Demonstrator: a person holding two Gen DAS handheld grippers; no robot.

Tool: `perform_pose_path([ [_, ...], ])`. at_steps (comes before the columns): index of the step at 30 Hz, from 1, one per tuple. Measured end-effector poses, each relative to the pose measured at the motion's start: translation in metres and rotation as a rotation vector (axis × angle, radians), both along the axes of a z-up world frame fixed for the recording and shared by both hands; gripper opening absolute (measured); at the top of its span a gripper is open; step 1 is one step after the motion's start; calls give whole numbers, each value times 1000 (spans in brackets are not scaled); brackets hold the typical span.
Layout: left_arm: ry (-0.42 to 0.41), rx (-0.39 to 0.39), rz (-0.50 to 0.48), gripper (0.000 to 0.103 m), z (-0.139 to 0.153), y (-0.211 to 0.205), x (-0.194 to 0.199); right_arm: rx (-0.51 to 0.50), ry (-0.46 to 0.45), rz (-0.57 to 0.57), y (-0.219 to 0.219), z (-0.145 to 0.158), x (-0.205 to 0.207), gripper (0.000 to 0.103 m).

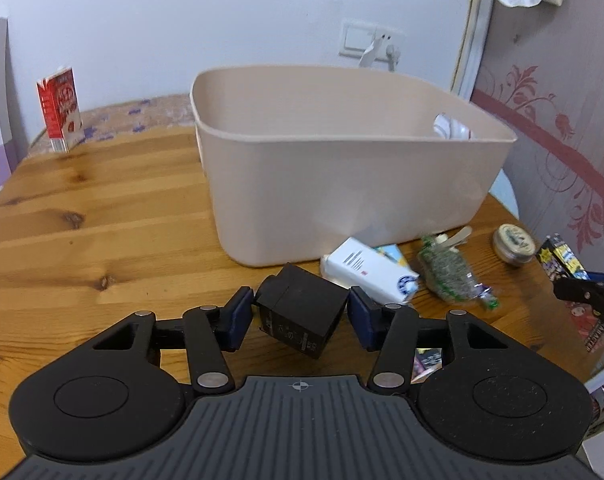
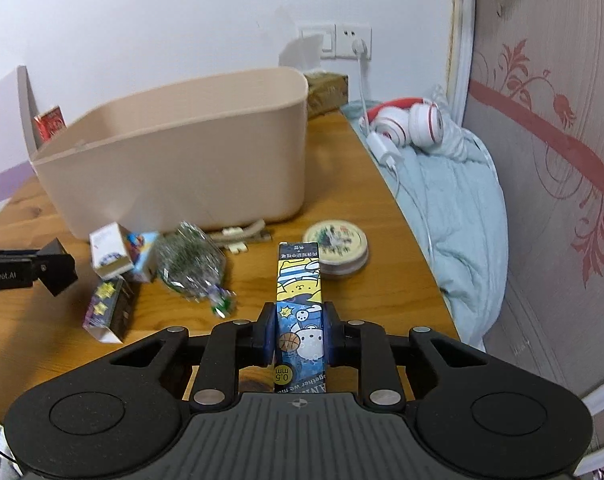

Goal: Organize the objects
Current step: 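Grasp the small black box with the left tool while the right tool grasps the blue cartoon box, then lower both boxes into the beige basket and open both tools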

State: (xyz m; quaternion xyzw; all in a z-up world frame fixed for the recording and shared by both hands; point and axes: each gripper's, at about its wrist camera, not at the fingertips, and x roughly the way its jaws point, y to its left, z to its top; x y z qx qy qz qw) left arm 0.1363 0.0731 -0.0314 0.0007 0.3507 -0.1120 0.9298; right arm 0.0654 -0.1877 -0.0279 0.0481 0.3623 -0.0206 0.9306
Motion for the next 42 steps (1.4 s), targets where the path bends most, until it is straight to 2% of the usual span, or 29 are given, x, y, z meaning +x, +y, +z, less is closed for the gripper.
perform_pose_path([
  [13, -156, -8, -36, 53, 69, -13, -22, 0, -159, 58, 8, 50, -3, 21],
  [23, -235, 28, -20, 53, 111, -27, 5, -20, -260, 85, 8, 87, 29, 21],
  [30, -212, 82, 11, 53, 109, -46, 50, -34, -285, 100, 11, 103, 67, 21],
  [34, -152, 89, 41, 53, 94, -54, 80, -64, -287, 125, 21, 106, 88, 21],
  [42, -34, 157, 75, 53, 59, -68, 122, -92, -219, 185, 37, 84, 137, 21],
])
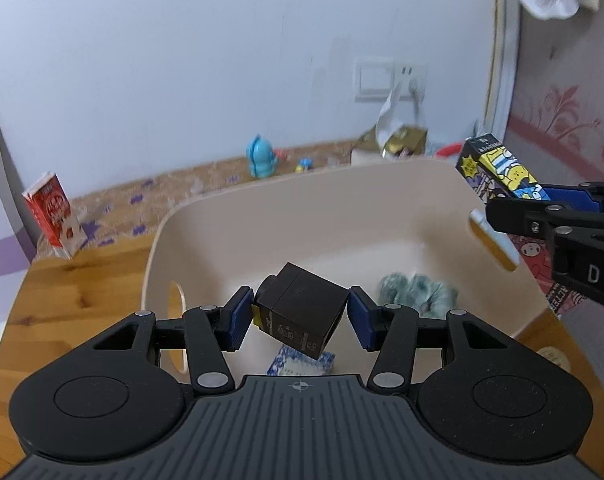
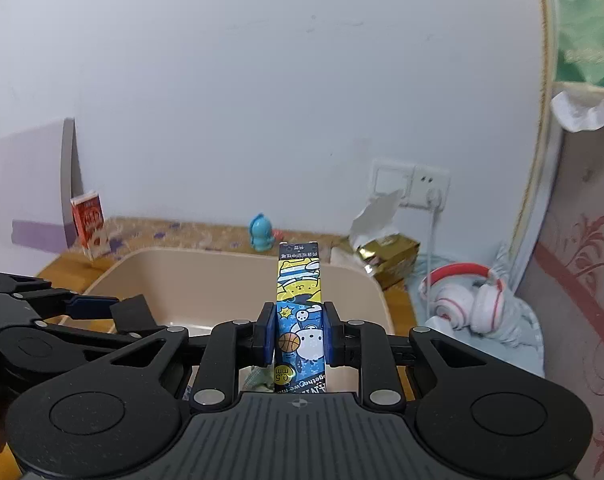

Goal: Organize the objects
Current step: 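Lower both boxes into the beige basket and open both tools, then grasp the dark star-printed box with the left tool while the right tool grasps the round tin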

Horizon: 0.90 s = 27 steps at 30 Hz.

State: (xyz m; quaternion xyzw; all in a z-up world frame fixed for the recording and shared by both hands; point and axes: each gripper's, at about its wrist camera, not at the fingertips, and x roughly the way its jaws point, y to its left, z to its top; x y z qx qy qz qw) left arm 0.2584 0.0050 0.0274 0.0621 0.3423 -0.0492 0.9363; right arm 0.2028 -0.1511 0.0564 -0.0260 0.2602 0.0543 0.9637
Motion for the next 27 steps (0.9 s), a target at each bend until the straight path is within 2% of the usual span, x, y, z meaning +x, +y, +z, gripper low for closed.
perform_pose_path([
  [5, 81, -10, 20, 54, -16, 4, 9, 15, 81, 21, 4, -26, 17, 22],
  [7, 84, -19, 20, 56, -17, 5, 8, 21, 100, 28, 4, -31, 19, 23],
  [8, 82, -16, 22, 62, -16, 6, 6, 20, 101, 27, 4, -33, 17, 34],
  [9, 74, -15, 25, 69, -14, 6, 3, 23, 91, 30, 3, -32, 15, 36],
  [10, 61, -16, 28, 71, -11, 7, 0, 23, 81, 30, 2, -30, 13, 39],
  [14, 15, -31, 34, 81, 4, 12, -18, 21, 24, 31, -6, -15, -10, 61],
  [17, -15, -24, 30, 89, 14, 13, -36, 13, -4, 33, -16, -5, -30, 72],
  [20, -29, 12, 22, 91, 18, 11, -55, -8, -16, 36, -27, -1, -48, 82],
  [23, -19, 6, 5, 91, 17, 12, -73, -35, -4, 41, -39, -6, -62, 95],
  [27, -2, -3, 0, 91, 11, 12, -95, -64, 37, 42, -51, -21, -72, 99],
])
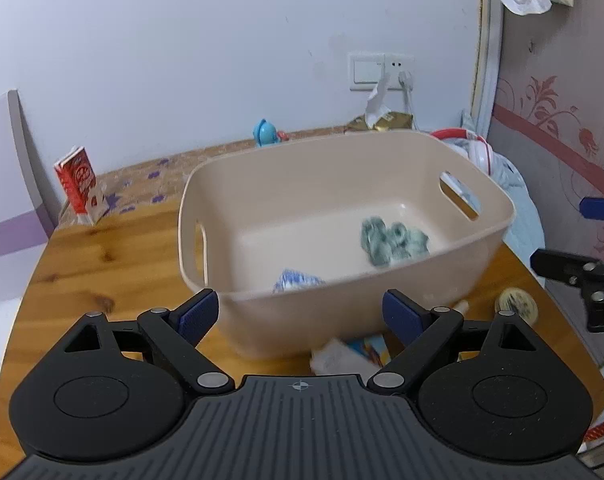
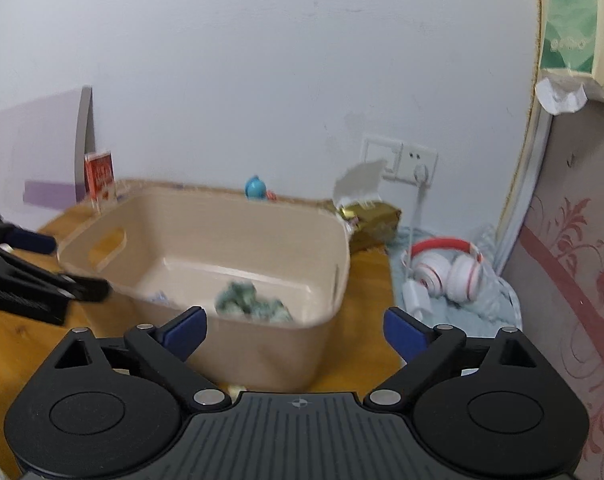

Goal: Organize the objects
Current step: 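Grasp the dark star-printed box with the left tool while the right tool grasps the round tin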

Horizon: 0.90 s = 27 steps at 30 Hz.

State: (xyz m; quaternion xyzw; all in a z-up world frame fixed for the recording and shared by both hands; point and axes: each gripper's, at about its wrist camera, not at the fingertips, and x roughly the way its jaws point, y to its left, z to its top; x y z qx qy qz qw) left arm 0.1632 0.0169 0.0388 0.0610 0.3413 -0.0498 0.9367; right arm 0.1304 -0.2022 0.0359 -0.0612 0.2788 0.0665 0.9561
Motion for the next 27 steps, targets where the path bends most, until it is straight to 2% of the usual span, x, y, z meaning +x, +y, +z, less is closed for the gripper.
perform_pose_path([
  [3, -3, 44, 12, 91, -9, -3, -15, -15, 48, 7, -6, -17, -4, 102],
  [7, 56, -12, 4, 91, -23, -1, -26, -41, 101, 5, -10, -40, -7, 103],
  [12, 118, -29, -4, 91, -49, -9, -33, -58, 165, -3, -16, -68, -5, 103],
  [14, 154, -54, -6, 91, -60, -12, -33, -58, 176, 0, -18, -77, -4, 103],
  [18, 199, -45, 8, 91, -80, -20, -31, -38, 178, 4, -26, -92, 3, 103],
  [22, 247, -73, 11, 91, -92, -24, -25, -20, 194, 0, -30, -101, 9, 102],
  [23, 257, -82, 18, 89, -94, -24, -24, -22, 195, -4, -30, -103, 10, 100],
  [25, 270, -92, 36, 77, -100, -23, -20, -16, 199, -7, -31, -107, 12, 96],
  [27, 251, -73, 35, 68, -101, -26, -20, 1, 191, -15, -33, -110, 13, 88],
])
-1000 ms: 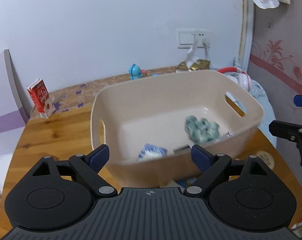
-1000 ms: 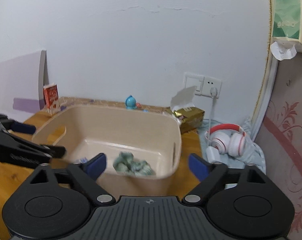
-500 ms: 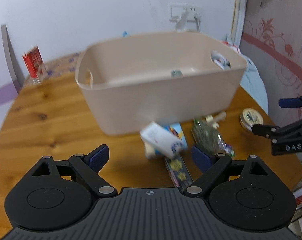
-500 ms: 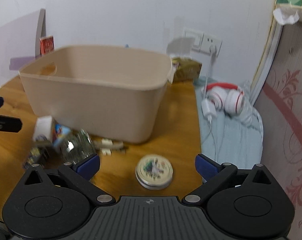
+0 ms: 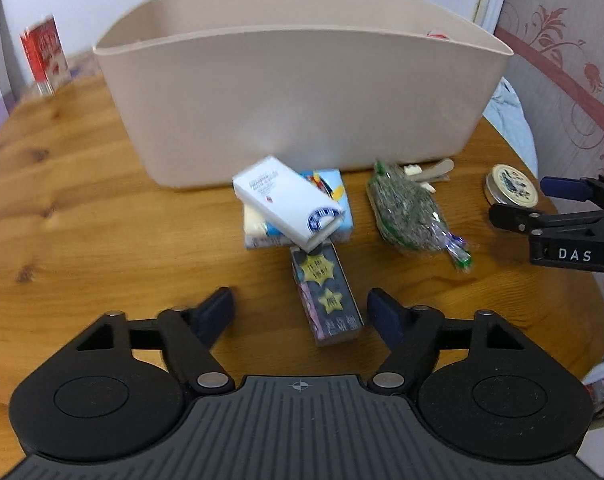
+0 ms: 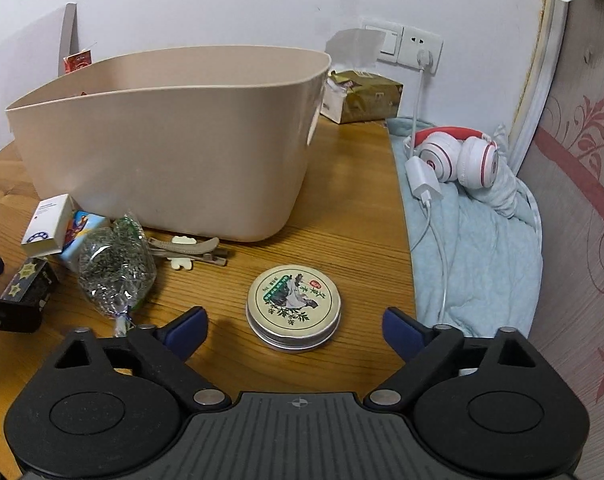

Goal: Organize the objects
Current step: 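Grasp the dark star-printed box with the left tool while the right tool grasps the round tin, then carry the box and tin into the beige basket and open both tools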

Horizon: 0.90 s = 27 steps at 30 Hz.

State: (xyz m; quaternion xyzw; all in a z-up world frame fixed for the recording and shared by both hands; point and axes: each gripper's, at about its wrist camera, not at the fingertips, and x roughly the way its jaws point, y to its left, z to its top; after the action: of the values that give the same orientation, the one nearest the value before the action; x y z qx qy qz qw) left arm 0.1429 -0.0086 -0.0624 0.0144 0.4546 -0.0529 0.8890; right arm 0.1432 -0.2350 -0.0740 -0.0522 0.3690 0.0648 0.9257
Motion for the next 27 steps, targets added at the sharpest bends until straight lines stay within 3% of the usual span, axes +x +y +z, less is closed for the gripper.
perform_pose_path([
  [2, -17, 14, -6, 56, 0, -2, 0, 19, -3, -2, -1, -3, 1, 77],
  [4, -28, 13, -4, 39, 2, -2, 0, 25, 2, -5, -1, -6, 2, 61],
  [5, -29, 6, -2, 26, 2, 0, -1, 37, -6, -3, -1, -6, 0, 53],
  [6, -29, -1, -2, 24, 3, 1, 0, 36, -9, -5, 0, -6, -1, 52],
  [16, -87, -11, -10, 23, 19, 7, -11, 42, -2, 15, 8, 4, -15, 51],
  [27, -151, -59, -64, 23, 54, 24, -28, 71, -136, 57, 19, 54, -42, 51],
])
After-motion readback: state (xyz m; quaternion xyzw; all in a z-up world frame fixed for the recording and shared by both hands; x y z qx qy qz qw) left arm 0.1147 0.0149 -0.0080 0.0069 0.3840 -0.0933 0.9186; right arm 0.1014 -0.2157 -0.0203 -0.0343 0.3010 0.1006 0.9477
